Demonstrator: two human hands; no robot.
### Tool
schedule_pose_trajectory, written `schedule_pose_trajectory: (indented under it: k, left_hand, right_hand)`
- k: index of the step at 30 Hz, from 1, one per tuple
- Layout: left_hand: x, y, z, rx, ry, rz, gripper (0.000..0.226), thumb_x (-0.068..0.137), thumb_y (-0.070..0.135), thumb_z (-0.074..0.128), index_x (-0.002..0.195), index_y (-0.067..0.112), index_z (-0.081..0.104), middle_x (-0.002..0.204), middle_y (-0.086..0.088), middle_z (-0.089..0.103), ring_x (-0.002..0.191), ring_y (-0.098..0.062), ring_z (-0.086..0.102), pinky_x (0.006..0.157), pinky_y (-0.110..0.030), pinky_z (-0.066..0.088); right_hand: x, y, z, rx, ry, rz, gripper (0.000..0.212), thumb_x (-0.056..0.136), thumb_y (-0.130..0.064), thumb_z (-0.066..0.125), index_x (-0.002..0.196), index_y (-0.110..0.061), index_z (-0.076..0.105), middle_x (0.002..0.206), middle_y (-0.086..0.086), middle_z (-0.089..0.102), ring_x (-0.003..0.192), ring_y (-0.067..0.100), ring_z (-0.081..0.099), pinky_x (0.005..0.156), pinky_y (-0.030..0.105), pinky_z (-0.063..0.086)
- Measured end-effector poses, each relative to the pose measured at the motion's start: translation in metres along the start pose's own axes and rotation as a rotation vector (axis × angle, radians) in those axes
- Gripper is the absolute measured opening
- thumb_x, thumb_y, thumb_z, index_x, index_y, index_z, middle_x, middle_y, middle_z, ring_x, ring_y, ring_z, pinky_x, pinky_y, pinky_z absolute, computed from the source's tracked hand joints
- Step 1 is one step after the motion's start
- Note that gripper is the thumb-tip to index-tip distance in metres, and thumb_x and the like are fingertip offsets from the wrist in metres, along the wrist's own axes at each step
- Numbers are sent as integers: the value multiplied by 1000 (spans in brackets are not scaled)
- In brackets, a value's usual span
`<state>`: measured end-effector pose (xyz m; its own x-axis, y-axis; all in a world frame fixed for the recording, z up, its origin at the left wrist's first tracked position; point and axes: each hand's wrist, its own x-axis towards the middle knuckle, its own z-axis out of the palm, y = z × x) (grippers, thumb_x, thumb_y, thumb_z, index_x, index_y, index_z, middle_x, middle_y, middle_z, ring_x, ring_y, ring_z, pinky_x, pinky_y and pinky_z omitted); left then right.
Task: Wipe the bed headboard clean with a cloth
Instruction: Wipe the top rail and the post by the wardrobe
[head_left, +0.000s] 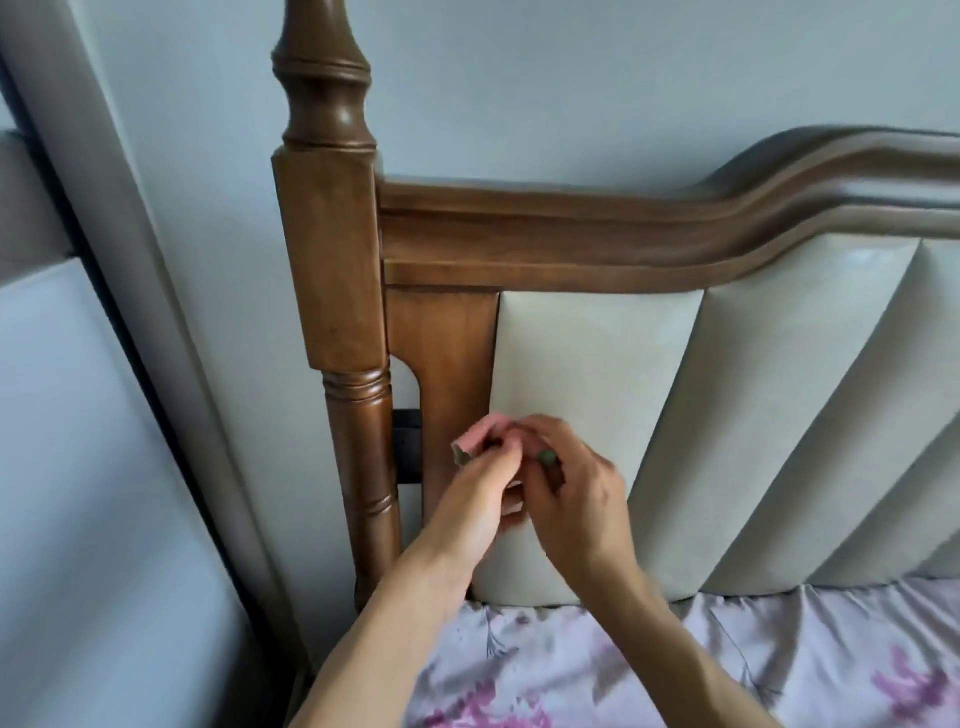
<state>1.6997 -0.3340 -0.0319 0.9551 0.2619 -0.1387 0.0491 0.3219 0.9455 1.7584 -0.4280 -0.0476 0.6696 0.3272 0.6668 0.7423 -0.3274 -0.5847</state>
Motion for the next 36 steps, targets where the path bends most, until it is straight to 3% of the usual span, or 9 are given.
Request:
schedule_pose_trajectory:
  k: [4, 6, 8, 10, 13, 18, 24, 28, 36]
  left_hand:
    - [-5, 30, -2, 72, 3, 172, 28, 91, 41, 56, 111, 27, 72, 115, 3, 73, 106, -15, 70, 93, -37, 53]
    - [-10, 39, -10, 98, 72, 236, 26, 84, 42, 60, 102, 31, 75, 109, 4, 75, 101, -17, 71, 87, -34, 54]
    - [-14, 45, -13, 113, 150, 292, 16, 93, 33, 61, 96, 31, 77, 103, 4, 76, 99, -20, 72, 81, -32, 53]
    - [-14, 52, -11, 136, 214, 350, 22, 98, 23, 57, 92, 29, 77, 99, 4, 76, 98, -22, 71, 80, -32, 53]
    - [-13, 64, -3, 262, 265, 472, 18, 90, 22, 58, 92, 27, 75, 93, 8, 76, 95, -13, 70, 84, -33, 55]
    - [-5, 77, -8, 717, 342, 752, 30, 90, 17, 59, 115, 30, 67, 116, 19, 66, 107, 4, 59, 88, -21, 50]
    - [18, 86, -11, 1432, 444, 1021, 56, 83, 9, 63, 139, 8, 53, 141, -11, 53, 132, -30, 48, 113, -48, 36]
    - [23, 84, -4, 1534, 515, 960, 73, 81, 21, 65, 149, 8, 39, 160, -15, 29, 148, -33, 26, 117, -54, 25]
    - [23, 85, -19, 1730, 459, 850, 96, 81, 23, 64, 159, 15, 8, 167, -6, -1, 154, -24, -4, 119, -51, 21]
  right_hand:
    - [97, -35, -48, 108, 492, 54, 26, 81, -9, 59, 87, -35, 60, 80, -21, 62, 76, -3, 58, 66, 7, 41]
    - [134, -45, -66, 29, 625, 31, 25, 81, -5, 54, 93, -24, 66, 98, -14, 63, 90, 5, 58, 79, 5, 38]
    - [143, -50, -56, -251, 466, -13, 35, 88, -8, 52, 121, -11, 64, 130, 4, 59, 114, 25, 54, 99, 17, 36]
    - [125, -54, -28, -503, 284, -85, 54, 94, -16, 49, 146, -4, 43, 153, 15, 39, 131, 35, 43, 112, 38, 32]
    - [100, -57, -3, -640, 196, -220, 59, 91, -17, 49, 148, -3, 41, 154, 17, 38, 135, 38, 43, 113, 48, 35]
    - [101, -32, -33, -782, 146, -192, 65, 85, -13, 38, 149, -4, 39, 158, 14, 35, 146, 36, 31, 117, 50, 28]
    - [116, 25, -111, -787, 140, 86, 67, 91, -11, 52, 153, -5, 29, 163, 13, 21, 151, 32, 19, 120, 48, 20]
    - [122, 13, -107, -754, 177, 124, 63, 92, -11, 48, 152, -2, 30, 163, 17, 20, 152, 33, 14, 122, 46, 14]
    - [91, -21, -29, -629, 87, -215, 64, 89, -10, 50, 151, -3, 35, 161, 13, 28, 151, 31, 20, 121, 43, 27]
